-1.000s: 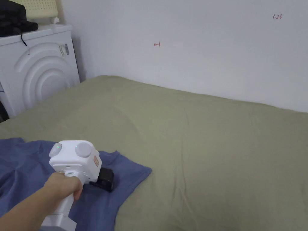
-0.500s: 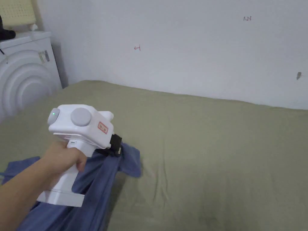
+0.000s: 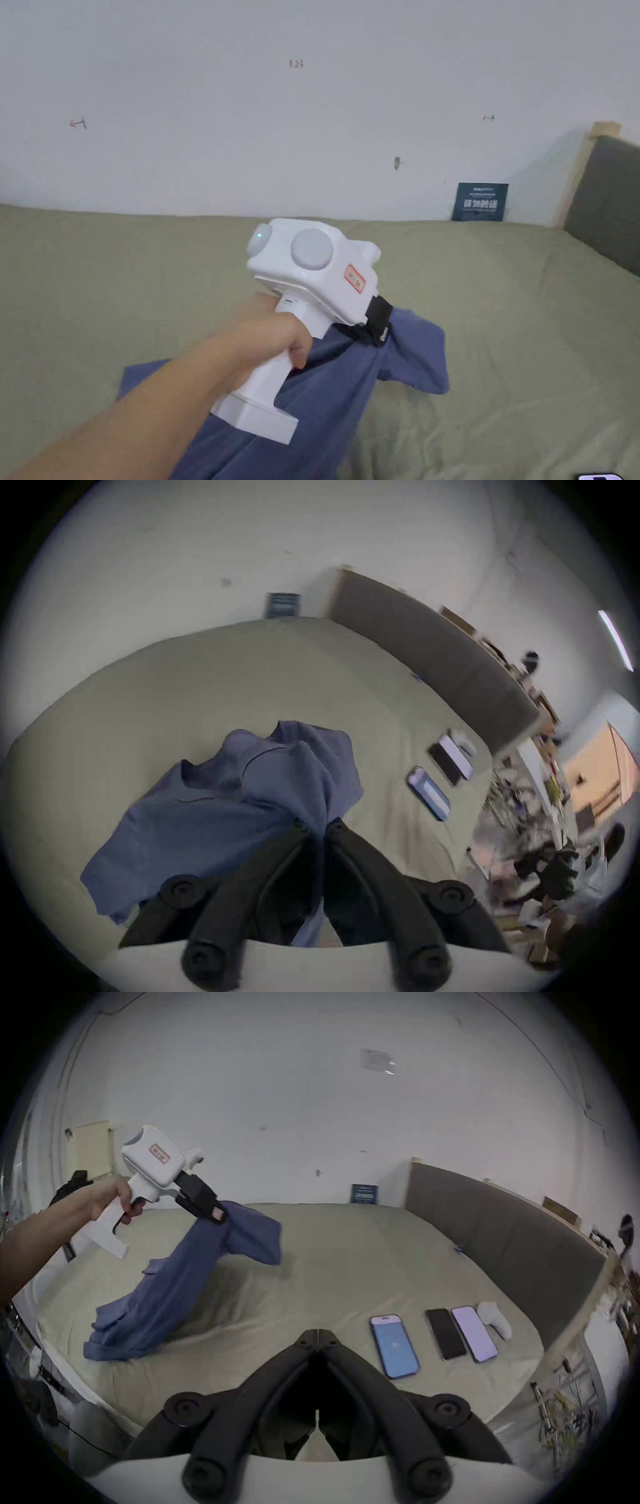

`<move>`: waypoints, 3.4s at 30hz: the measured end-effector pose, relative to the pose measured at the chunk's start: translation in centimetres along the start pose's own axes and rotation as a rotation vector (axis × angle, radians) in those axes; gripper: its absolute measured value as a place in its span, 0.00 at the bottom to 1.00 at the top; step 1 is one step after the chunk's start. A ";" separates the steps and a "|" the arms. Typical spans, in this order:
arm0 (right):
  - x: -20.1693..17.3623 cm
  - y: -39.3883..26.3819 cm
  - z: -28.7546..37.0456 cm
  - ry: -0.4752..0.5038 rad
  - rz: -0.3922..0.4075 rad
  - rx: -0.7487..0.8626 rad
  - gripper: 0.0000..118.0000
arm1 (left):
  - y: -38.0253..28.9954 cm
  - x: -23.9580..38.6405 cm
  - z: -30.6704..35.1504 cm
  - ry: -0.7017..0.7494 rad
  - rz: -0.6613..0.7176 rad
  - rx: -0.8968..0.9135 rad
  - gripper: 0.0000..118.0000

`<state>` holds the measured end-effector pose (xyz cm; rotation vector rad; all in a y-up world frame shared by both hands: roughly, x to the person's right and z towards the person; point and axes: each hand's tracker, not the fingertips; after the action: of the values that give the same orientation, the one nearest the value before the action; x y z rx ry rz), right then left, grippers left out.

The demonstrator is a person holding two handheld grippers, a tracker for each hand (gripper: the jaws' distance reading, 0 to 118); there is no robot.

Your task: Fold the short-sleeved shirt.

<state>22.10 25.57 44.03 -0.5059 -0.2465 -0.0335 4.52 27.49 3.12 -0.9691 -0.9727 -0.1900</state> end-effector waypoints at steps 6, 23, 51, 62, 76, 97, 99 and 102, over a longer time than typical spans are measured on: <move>2.6 -1.3 1.5 -0.063 -0.052 -0.023 0.00 | -1.1 7.6 -8.4 -0.105 -0.105 -0.169 0.04; 0.7 2.7 -3.1 0.078 -0.035 0.047 0.00 | -13.2 1.0 12.7 0.341 0.192 0.339 0.78; -1.8 3.0 -6.7 0.135 0.045 -0.028 0.00 | -29.5 -15.4 14.2 0.541 0.595 0.070 0.95; -0.1 0.8 -9.1 0.083 -0.012 -0.113 0.00 | -29.9 -19.6 7.7 0.537 0.770 -0.078 0.72; -0.4 2.9 -15.2 0.128 0.001 -0.219 0.00 | -29.0 -17.6 9.8 0.525 0.733 0.022 0.06; -2.0 4.8 -32.4 0.215 -0.072 -0.633 0.10 | -28.3 -17.9 11.0 0.404 0.711 0.083 0.06; -2.0 5.1 -31.4 0.238 -0.043 -0.577 0.10 | -27.9 -18.4 12.0 0.417 0.679 0.134 0.06; -2.0 6.9 -29.9 0.266 -0.062 -0.522 0.10 | -26.6 -17.9 14.1 0.423 0.656 0.209 0.06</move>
<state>27.54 17.07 14.96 -1.0044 0.0129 -0.2279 -28.77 17.95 8.39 -0.9561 -0.2515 0.2478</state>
